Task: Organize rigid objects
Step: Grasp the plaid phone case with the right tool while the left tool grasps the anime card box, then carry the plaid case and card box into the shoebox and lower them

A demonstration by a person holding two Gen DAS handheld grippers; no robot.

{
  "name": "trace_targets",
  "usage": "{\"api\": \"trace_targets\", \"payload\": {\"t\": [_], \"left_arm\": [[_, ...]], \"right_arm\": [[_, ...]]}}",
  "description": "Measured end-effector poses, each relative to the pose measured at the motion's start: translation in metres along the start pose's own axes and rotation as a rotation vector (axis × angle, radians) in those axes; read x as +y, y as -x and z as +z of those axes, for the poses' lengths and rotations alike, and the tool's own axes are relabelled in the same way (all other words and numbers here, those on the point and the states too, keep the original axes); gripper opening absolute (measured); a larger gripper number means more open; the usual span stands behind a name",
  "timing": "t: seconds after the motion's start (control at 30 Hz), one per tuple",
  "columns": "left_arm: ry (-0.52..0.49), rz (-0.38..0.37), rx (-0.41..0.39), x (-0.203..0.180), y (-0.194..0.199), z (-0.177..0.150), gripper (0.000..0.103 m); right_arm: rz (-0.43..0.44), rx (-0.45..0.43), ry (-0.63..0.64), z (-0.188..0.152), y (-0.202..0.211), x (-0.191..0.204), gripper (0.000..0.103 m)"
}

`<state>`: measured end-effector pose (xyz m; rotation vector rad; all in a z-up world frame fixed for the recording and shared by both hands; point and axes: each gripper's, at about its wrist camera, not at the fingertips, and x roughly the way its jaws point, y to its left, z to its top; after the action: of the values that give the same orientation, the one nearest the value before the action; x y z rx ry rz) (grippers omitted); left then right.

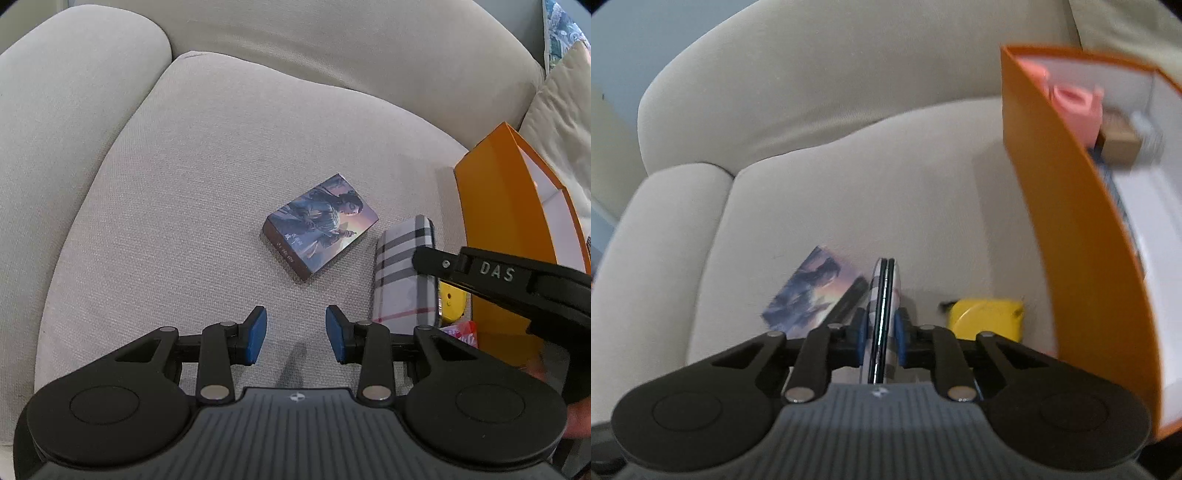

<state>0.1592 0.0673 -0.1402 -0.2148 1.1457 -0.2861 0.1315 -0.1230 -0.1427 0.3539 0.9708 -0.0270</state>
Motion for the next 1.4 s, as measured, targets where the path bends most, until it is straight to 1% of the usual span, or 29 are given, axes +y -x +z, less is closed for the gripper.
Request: {"api": "trace_targets", "payload": {"t": [0.1, 0.13, 0.2, 0.27, 0.33, 0.4, 0.43, 0.53, 0.57, 0.6, 0.67, 0.73, 0.77, 0.83, 0.93, 0.97, 1.0, 1.03, 1.07, 1.23, 1.33, 1.4], "left_arm": [[-0.042, -0.024, -0.005, -0.005, 0.002, 0.002, 0.043], [-0.070, -0.034, -0.007, -0.008, 0.002, 0.004, 0.044], [-0.145, -0.017, -0.018, -0.018, 0.001, 0.008, 0.047], [-0.243, 0.015, -0.033, -0.029, -0.001, 0.013, 0.049], [-0.354, 0.031, -0.038, -0.039, -0.006, 0.020, 0.052], [-0.487, 0.045, -0.031, -0.049, -0.013, 0.025, 0.063], [-0.561, 0.058, -0.031, -0.056, -0.017, 0.027, 0.065], [-0.750, 0.132, -0.047, -0.071, -0.030, 0.028, 0.069], [-0.796, 0.150, -0.049, -0.074, -0.036, 0.029, 0.070], [-0.827, 0.148, -0.038, -0.075, -0.041, 0.032, 0.073], [-0.828, 0.098, 0.007, -0.074, -0.051, 0.043, 0.078], [-0.775, 0.030, 0.060, -0.069, -0.059, 0.057, 0.081], [-0.753, 0.018, 0.073, -0.067, -0.063, 0.062, 0.081], [-0.734, 0.018, 0.095, -0.064, -0.072, 0.069, 0.081], [-0.737, 0.015, 0.127, -0.065, -0.084, 0.073, 0.080], [-0.741, 0.014, 0.135, -0.066, -0.087, 0.073, 0.076], [-0.743, 0.016, 0.140, -0.068, -0.090, 0.073, 0.073], [-0.747, 0.022, 0.136, -0.069, -0.092, 0.072, 0.073], [-0.746, 0.020, 0.133, -0.068, -0.091, 0.072, 0.069], [-0.715, 0.036, 0.119, -0.068, -0.085, 0.067, 0.067], [-0.677, 0.044, 0.082, -0.069, -0.069, 0.059, 0.067], [-0.643, 0.039, 0.054, -0.068, -0.051, 0.053, 0.067]], "right_arm": [[0.022, 0.010, 0.009, 0.005, -0.004, 0.000, 0.017], [0.036, 0.026, 0.012, 0.006, -0.006, 0.000, 0.022], [0.067, 0.060, -0.004, 0.008, -0.009, -0.006, 0.022], [0.073, 0.068, -0.010, 0.008, -0.011, -0.009, 0.021], [0.068, 0.065, -0.010, 0.010, -0.010, -0.010, 0.019], [0.052, 0.052, -0.009, 0.013, -0.005, -0.013, 0.019], [0.040, 0.034, 0.005, 0.015, -0.001, -0.013, 0.019], [0.035, 0.011, 0.029, 0.020, 0.009, -0.019, 0.019], [0.044, 0.013, 0.024, 0.022, 0.009, -0.022, 0.019], [0.051, 0.017, 0.021, 0.023, 0.008, -0.025, 0.019], [0.054, 0.028, 0.023, 0.024, 0.009, -0.028, 0.019], [0.060, 0.039, 0.023, 0.024, 0.007, -0.031, 0.019], [0.063, 0.044, 0.018, 0.025, 0.003, -0.030, 0.019], [0.073, 0.052, 0.012, 0.025, 0.002, -0.032, 0.019], [0.085, 0.063, 0.007, 0.025, -0.001, -0.037, 0.019], [0.087, 0.069, 0.000, 0.025, -0.003, -0.039, 0.019], [0.088, 0.074, -0.005, 0.026, -0.004, -0.040, 0.019], [0.089, 0.079, -0.007, 0.027, -0.005, -0.041, 0.019], [0.091, 0.082, -0.008, 0.026, -0.005, -0.041, 0.019], [0.100, 0.085, -0.007, 0.026, -0.006, -0.041, 0.019], [0.105, 0.076, -0.001, 0.026, -0.002, -0.039, 0.019], [0.112, 0.065, 0.006, 0.027, 0.002, -0.039, 0.019]]}}
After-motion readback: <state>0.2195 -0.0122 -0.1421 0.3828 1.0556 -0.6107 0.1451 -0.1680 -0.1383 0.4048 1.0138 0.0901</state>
